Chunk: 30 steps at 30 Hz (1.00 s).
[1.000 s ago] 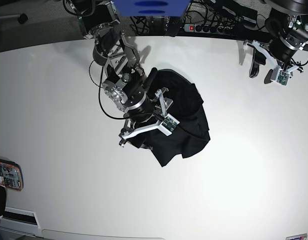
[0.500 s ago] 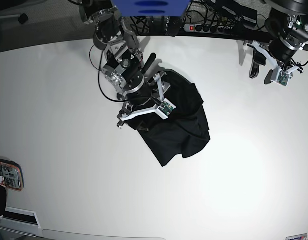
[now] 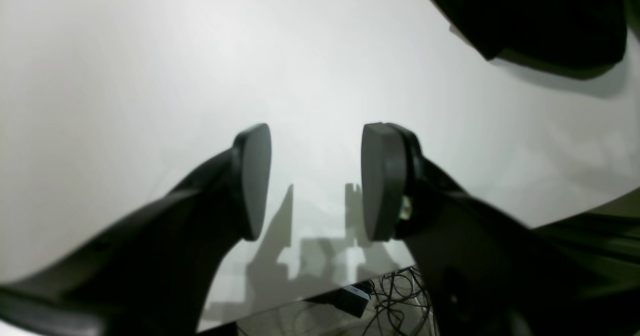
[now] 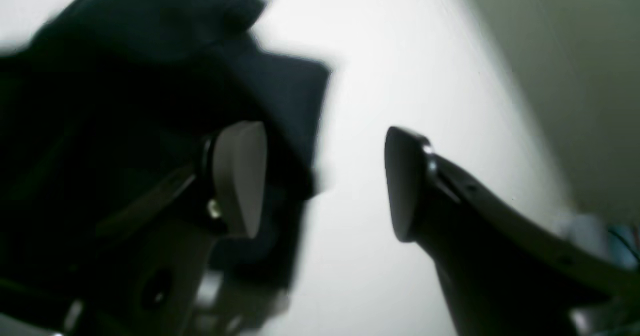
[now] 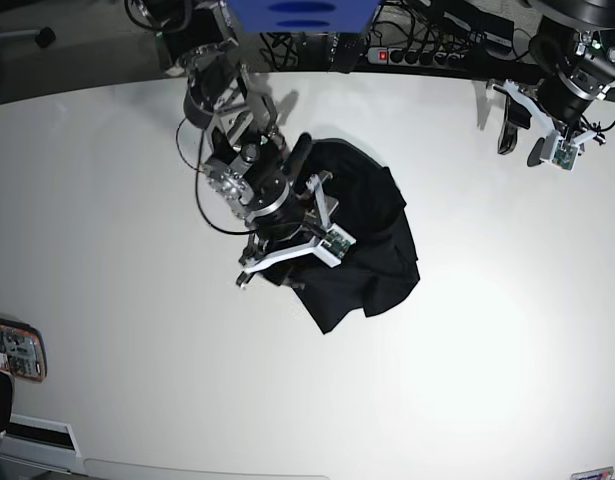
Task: Fold the T-shirt properly
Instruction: 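Grasp the bundle's edge with the right gripper and fold it over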
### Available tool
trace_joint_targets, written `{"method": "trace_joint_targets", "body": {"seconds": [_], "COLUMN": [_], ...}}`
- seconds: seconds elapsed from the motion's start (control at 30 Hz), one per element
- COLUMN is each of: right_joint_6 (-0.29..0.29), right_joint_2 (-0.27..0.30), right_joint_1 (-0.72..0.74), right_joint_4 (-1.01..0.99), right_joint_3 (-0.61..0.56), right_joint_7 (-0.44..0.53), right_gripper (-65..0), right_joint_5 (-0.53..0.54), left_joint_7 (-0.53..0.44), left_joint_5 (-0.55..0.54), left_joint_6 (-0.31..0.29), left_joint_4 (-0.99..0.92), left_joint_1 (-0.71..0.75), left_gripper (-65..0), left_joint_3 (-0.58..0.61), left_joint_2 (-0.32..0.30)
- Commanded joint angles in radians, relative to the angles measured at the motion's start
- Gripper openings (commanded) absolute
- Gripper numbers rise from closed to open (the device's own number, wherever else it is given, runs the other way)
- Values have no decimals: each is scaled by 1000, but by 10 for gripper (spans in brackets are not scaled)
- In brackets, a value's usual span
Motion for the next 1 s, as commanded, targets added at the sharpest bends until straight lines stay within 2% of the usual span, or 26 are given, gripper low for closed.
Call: {"method": "trace_joint_targets", "body": {"seconds": [0.0,0.37,0.67,0.83,0.97], "right_joint_6": [-18,-18,-18,-18,-18], "right_joint_2": [-7,-9,-9,-9,-9], "right_joint_1": [29,26,27,26,27], "right_joint_4": [21,-86,-94,-86,-74], "right_joint_3": [0,-52,-61,-61,-61], "right_joint_7": [31,32,31,29,-17], "right_gripper": [-295,-296,-305,-444,-546], "right_joint_5": [3,5,1,1,1], "left_joint_7": [-23,-23,-23,-23,-23], "left_joint_5": [-11,-11,-11,-11,-11], "left_joint_6": [3,3,3,3,3], "left_joint_4": [14,14,14,14,14], "left_joint_1": [6,6,5,3,3], "left_gripper": [-368,-368,-368,-368,-368], "left_joint_3": [-6,-6,-6,-6,-6], "left_joint_2": [-12,-12,-12,-12,-12]}}
